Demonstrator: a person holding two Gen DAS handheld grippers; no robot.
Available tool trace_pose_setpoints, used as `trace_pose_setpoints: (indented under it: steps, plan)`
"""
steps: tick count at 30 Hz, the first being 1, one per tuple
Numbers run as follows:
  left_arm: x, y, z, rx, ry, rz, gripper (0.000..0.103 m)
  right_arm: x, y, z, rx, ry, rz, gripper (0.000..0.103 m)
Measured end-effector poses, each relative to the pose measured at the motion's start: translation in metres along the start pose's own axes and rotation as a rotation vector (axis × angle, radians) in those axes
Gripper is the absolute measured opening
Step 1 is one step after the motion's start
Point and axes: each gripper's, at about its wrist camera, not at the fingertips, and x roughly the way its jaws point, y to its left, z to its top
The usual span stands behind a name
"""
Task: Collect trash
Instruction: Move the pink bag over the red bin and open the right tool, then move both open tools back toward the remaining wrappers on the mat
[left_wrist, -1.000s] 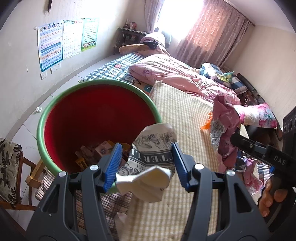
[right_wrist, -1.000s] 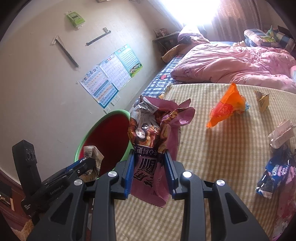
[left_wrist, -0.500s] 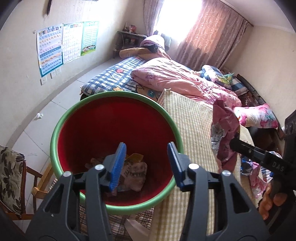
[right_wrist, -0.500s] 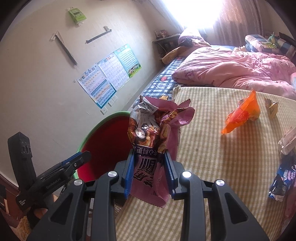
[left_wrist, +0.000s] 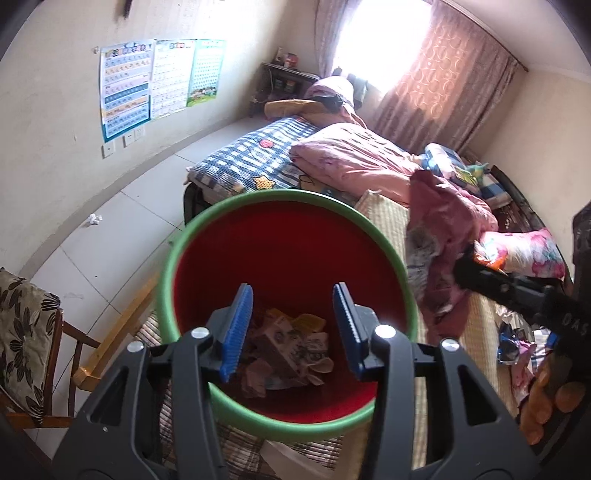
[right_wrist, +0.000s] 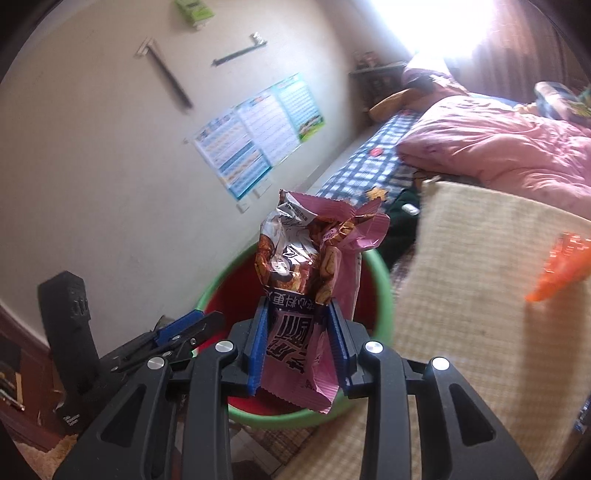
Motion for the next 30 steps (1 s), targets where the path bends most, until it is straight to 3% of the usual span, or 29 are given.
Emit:
trace_pose_setpoints:
  steps: [7,17,22,25,30]
  plan:
    - [-0.006,0.02,-0.002,-0.041,-0.016,0.029,0.06,0.027,0.008,-0.003,0.011,0.054,0.032,0.05]
    - [0.0,-0.005,-0.002,-0.009,-0.011,-0.003,0.063,-0.007,-0.01,-0.009,0.021,0.005,-0.016,0.054]
    - [0.002,-0.025,-0.008,0.02,-0.002,-0.025,0.064,-0.041,-0.036,-0.013,0.046,-0.054,-0.086,0.054]
    - [0.004,-0.039,-0.012,0.032,0.006,-0.031,0.065,-0.076,-0.067,-0.012,0.078,-0.137,-0.159,0.054]
    - [0.004,-0.063,-0.024,0.045,0.019,-0.035,0.066,-0.141,-0.151,0.001,0.171,-0.272,-0.347,0.054]
